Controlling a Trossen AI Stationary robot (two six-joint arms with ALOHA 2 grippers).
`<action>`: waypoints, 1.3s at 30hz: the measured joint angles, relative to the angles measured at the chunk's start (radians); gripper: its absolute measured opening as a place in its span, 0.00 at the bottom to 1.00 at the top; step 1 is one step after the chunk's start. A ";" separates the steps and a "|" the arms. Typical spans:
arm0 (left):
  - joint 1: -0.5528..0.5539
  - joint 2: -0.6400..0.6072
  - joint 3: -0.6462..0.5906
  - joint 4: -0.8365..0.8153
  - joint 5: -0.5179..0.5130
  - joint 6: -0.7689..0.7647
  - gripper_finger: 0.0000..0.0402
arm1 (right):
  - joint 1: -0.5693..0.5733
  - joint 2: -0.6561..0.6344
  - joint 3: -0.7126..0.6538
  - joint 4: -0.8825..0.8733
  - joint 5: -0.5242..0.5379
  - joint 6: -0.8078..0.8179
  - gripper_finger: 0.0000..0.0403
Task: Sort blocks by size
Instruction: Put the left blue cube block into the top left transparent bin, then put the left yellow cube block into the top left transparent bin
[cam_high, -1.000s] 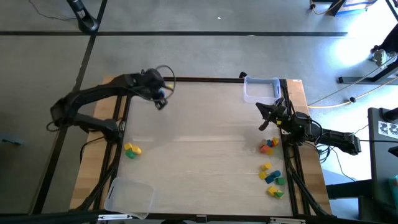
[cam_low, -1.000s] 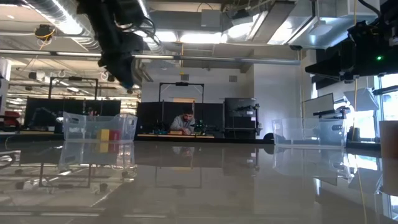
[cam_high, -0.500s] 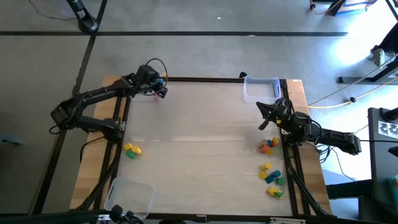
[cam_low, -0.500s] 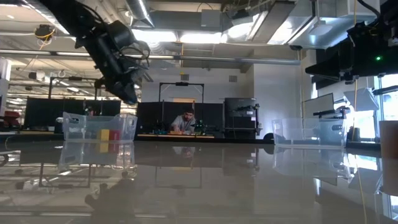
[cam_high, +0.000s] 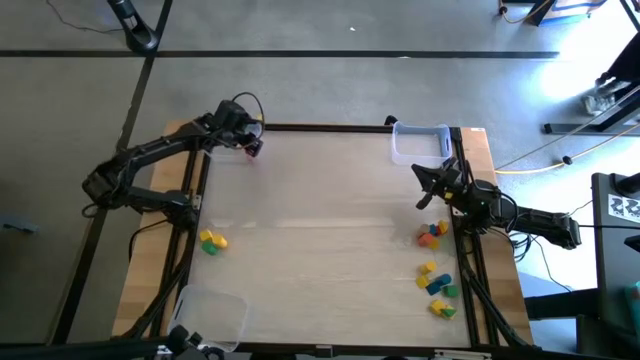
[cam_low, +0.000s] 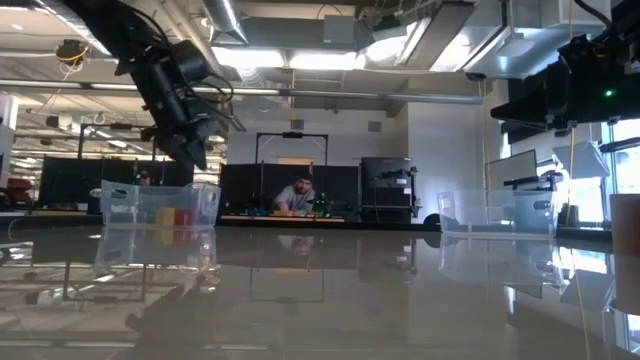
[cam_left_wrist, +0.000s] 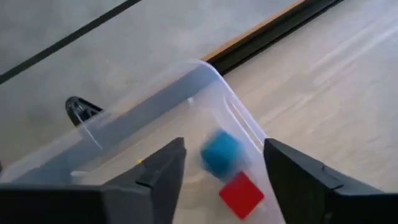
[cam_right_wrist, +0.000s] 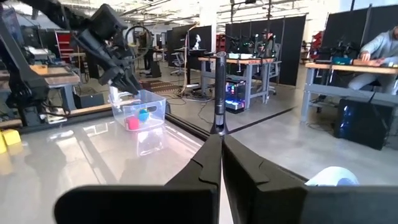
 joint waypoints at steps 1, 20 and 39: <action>-0.005 -0.008 0.021 -0.029 0.018 0.001 0.55 | 0.000 0.000 0.000 0.000 0.001 -0.011 0.04; -0.648 -0.051 0.215 -0.839 0.157 -0.327 0.52 | 0.000 0.000 0.000 -0.001 -0.024 -0.048 0.04; -0.728 0.020 -0.039 -0.881 0.289 -0.596 0.46 | 0.000 0.000 0.000 -0.001 -0.025 -0.049 0.04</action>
